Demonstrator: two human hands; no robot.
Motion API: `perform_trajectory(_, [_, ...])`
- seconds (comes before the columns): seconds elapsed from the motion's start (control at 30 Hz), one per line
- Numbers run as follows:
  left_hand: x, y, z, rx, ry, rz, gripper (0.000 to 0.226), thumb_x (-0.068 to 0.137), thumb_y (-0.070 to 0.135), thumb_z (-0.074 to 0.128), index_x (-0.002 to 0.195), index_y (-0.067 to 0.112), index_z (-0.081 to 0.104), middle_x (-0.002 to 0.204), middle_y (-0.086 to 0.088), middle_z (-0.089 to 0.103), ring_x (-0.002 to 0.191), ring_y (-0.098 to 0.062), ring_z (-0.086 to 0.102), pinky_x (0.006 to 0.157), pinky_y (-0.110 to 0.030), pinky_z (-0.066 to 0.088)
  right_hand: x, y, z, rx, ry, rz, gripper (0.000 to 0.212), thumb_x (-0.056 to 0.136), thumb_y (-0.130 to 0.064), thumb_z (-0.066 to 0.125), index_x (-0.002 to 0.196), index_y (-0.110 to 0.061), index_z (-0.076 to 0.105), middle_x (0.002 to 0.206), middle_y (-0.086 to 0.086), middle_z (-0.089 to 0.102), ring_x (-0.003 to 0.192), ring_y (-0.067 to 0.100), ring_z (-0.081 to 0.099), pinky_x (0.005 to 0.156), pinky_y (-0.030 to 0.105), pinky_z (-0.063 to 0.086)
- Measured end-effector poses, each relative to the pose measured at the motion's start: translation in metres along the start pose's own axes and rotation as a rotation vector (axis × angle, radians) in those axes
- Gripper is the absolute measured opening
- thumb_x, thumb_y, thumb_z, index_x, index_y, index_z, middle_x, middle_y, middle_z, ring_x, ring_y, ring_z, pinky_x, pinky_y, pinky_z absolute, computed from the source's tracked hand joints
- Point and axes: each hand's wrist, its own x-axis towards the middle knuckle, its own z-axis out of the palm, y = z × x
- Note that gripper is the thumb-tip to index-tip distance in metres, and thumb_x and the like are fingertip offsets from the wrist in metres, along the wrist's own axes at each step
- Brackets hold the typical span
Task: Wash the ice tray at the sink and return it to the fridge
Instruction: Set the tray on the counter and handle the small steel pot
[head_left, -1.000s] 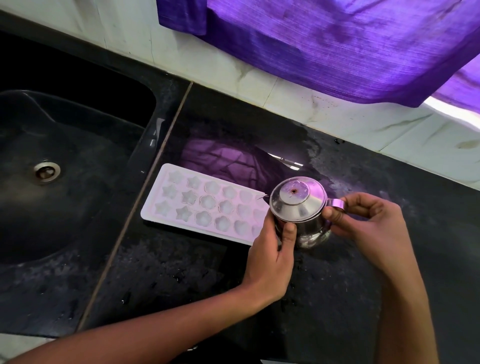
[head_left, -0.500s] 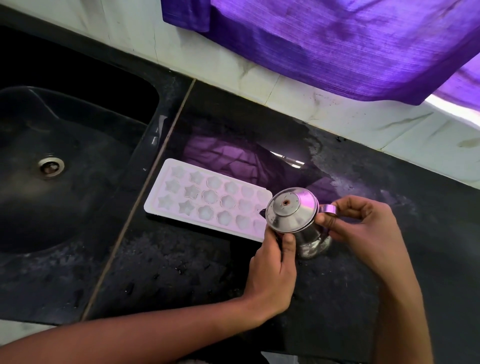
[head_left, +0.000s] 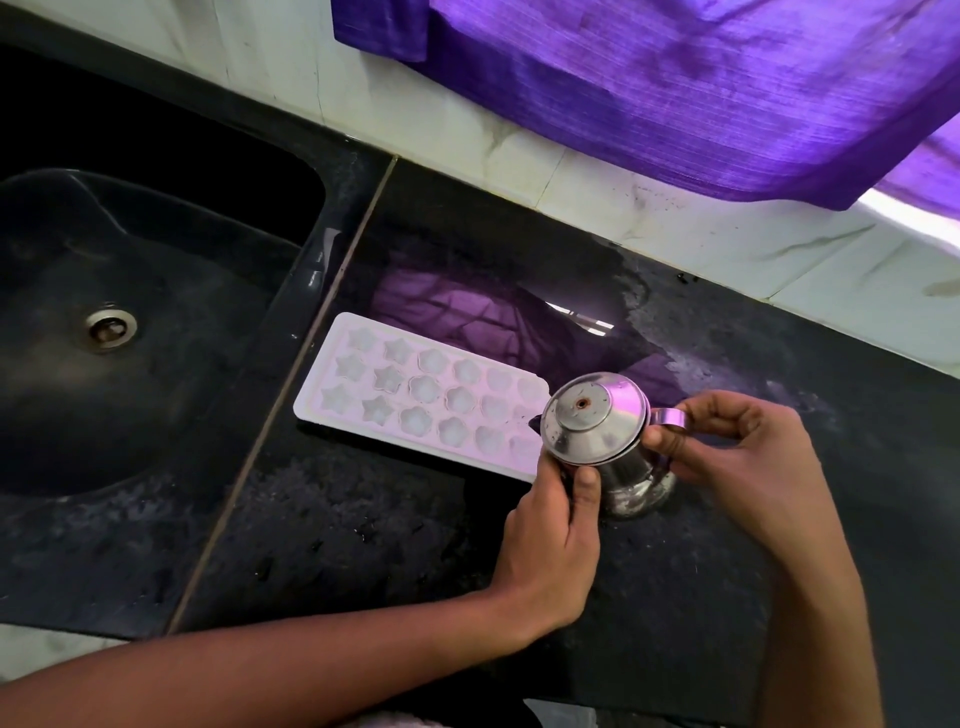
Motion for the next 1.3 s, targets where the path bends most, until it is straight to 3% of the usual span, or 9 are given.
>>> perform_trajectory(0.2, [0.001, 0.000, 0.000, -0.020, 0.026, 0.041, 0.054, 0.092, 0.055, 0.023, 0.134, 0.025, 0.037, 0.105, -0.007, 0.066, 0.094, -0.023, 0.061, 0.072, -0.028, 0.041, -0.003, -0.001, -0.001, 0.059, 0.022, -0.013, 0.029, 0.051, -0.030, 0.075, 0.070, -0.009, 0.067, 0.069, 0.002, 0.072, 0.065, 0.022, 0.066, 0.071, 0.047, 0.057])
perform_trajectory(0.3, [0.002, 0.003, -0.002, -0.028, 0.050, 0.083, 0.059, 0.087, 0.056, 0.023, 0.135, 0.024, 0.036, 0.101, -0.019, 0.062, 0.089, -0.025, 0.057, 0.057, -0.013, 0.033, -0.004, 0.002, -0.001, 0.136, 0.034, -0.004, 0.026, 0.054, -0.025, 0.075, 0.071, -0.008, 0.066, 0.069, 0.003, 0.072, 0.064, 0.019, 0.065, 0.065, 0.037, 0.057])
perform_trajectory(0.37, [0.004, 0.002, -0.002, -0.046, 0.078, 0.111, 0.057, 0.091, 0.056, 0.024, 0.139, 0.026, 0.033, 0.103, -0.018, 0.063, 0.091, -0.024, 0.057, 0.060, -0.006, 0.034, -0.003, 0.005, -0.002, 0.184, 0.042, 0.009, 0.019, 0.059, -0.018, 0.076, 0.072, -0.009, 0.066, 0.068, 0.001, 0.072, 0.063, 0.012, 0.066, 0.061, 0.027, 0.057])
perform_trajectory(0.47, [0.009, 0.003, -0.003, -0.071, 0.110, 0.151, 0.058, 0.091, 0.058, 0.026, 0.143, 0.032, 0.028, 0.120, 0.007, 0.062, 0.103, -0.009, 0.059, 0.080, -0.011, 0.041, -0.002, 0.005, -0.001, 0.244, 0.054, 0.012, 0.011, 0.066, -0.006, 0.074, 0.073, -0.010, 0.065, 0.065, -0.002, 0.072, 0.060, 0.007, 0.067, 0.056, 0.018, 0.056])
perform_trajectory(0.57, [0.015, 0.005, -0.006, -0.117, 0.148, 0.173, 0.058, 0.089, 0.060, 0.026, 0.140, 0.032, 0.035, 0.127, 0.021, 0.056, 0.113, 0.007, 0.051, 0.088, -0.010, 0.040, -0.001, 0.001, 0.002, 0.301, 0.080, 0.011, 0.015, 0.063, -0.011, 0.072, 0.075, -0.005, 0.064, 0.062, -0.001, 0.071, 0.059, 0.007, 0.066, 0.054, 0.017, 0.055])
perform_trajectory(0.73, [0.028, 0.007, -0.011, -0.153, 0.182, 0.159, 0.059, 0.090, 0.059, 0.027, 0.139, 0.029, 0.036, 0.127, 0.017, 0.057, 0.114, 0.003, 0.052, 0.091, -0.017, 0.043, 0.012, -0.010, 0.008, 0.300, 0.077, 0.005, 0.025, 0.057, -0.021, 0.073, 0.075, -0.006, 0.066, 0.067, 0.005, 0.072, 0.063, 0.013, 0.066, 0.059, 0.025, 0.057])
perform_trajectory(0.93, [0.044, 0.002, -0.018, -0.164, 0.201, 0.091, 0.062, 0.085, 0.064, 0.023, 0.130, 0.028, 0.045, 0.102, 0.021, 0.062, 0.096, 0.003, 0.057, 0.080, -0.019, 0.045, 0.031, -0.017, 0.016, 0.244, 0.030, -0.006, 0.030, 0.055, -0.023, 0.077, 0.078, -0.005, 0.069, 0.072, 0.005, 0.073, 0.063, 0.015, 0.070, 0.058, 0.024, 0.059])
perform_trajectory(1.1, [0.054, -0.001, -0.020, -0.181, 0.224, 0.057, 0.066, 0.080, 0.068, 0.021, 0.122, 0.025, 0.050, 0.099, 0.008, 0.066, 0.092, -0.009, 0.061, 0.085, -0.035, 0.049, 0.042, -0.020, 0.024, 0.227, 0.016, -0.009, 0.023, 0.057, -0.024, 0.077, 0.073, -0.011, 0.068, 0.069, 0.002, 0.073, 0.060, 0.012, 0.069, 0.055, 0.022, 0.057])
perform_trajectory(1.3, [0.058, 0.001, -0.025, -0.212, 0.203, 0.008, 0.056, 0.086, 0.054, 0.024, 0.120, 0.019, 0.051, 0.097, 0.020, 0.061, 0.091, 0.004, 0.057, 0.082, -0.023, 0.045, 0.049, -0.024, 0.029, 0.164, 0.015, -0.052, 0.018, 0.061, -0.021, 0.081, 0.072, -0.012, 0.069, 0.065, -0.005, 0.072, 0.053, 0.006, 0.065, 0.052, 0.020, 0.056])
